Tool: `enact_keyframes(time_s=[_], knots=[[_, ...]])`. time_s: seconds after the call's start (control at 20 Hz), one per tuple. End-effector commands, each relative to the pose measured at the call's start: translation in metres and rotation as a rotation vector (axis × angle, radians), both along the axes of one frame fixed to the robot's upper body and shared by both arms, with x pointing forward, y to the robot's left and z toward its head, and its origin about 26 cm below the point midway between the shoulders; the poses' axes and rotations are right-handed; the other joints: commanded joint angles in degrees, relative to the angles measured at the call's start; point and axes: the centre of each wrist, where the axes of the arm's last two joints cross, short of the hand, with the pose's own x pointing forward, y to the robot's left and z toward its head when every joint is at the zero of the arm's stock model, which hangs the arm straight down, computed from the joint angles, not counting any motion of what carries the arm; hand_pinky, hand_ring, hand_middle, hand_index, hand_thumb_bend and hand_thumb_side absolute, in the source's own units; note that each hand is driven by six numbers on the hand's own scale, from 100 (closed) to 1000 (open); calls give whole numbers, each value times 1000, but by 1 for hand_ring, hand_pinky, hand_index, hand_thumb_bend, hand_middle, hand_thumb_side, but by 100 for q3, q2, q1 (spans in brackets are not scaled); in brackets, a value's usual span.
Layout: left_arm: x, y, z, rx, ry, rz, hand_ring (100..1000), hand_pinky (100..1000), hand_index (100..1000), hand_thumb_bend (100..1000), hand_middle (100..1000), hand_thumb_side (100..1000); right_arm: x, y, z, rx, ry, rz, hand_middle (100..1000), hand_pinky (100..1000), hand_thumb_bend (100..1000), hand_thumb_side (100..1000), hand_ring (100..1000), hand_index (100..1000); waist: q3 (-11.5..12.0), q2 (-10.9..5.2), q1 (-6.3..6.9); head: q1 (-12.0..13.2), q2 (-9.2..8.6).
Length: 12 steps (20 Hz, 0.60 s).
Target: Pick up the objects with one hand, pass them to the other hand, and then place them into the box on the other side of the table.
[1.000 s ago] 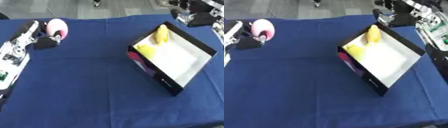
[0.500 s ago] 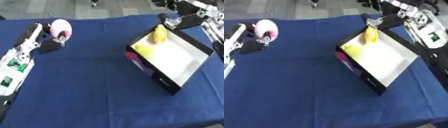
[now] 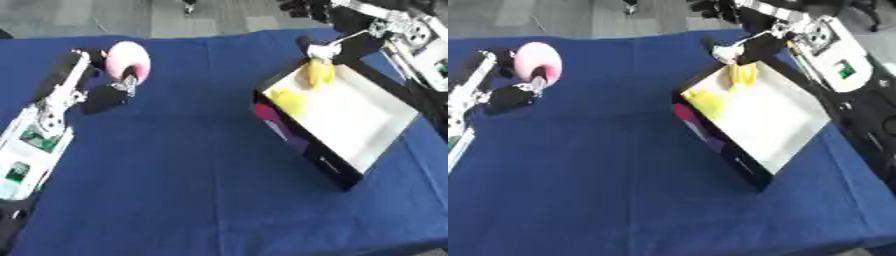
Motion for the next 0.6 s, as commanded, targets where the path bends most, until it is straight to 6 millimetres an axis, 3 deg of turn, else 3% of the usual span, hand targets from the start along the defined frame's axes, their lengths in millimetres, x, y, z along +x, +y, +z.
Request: enact_keyframes(time_s=[0.05, 0.6], knots=[[-3, -8, 10, -9, -57, -37, 768, 808, 609, 100, 650, 387, 1, 0, 11, -35, -32, 7, 1000, 1000, 100, 123, 1000, 1000, 26, -37, -73, -98, -13], [-11, -32, 6, -30, -105, -113, 762, 806, 607, 100, 646, 397, 8, 10, 8, -92, -25, 46, 1000, 1000, 100, 119, 1000, 1000, 211, -6, -95, -327, -13]])
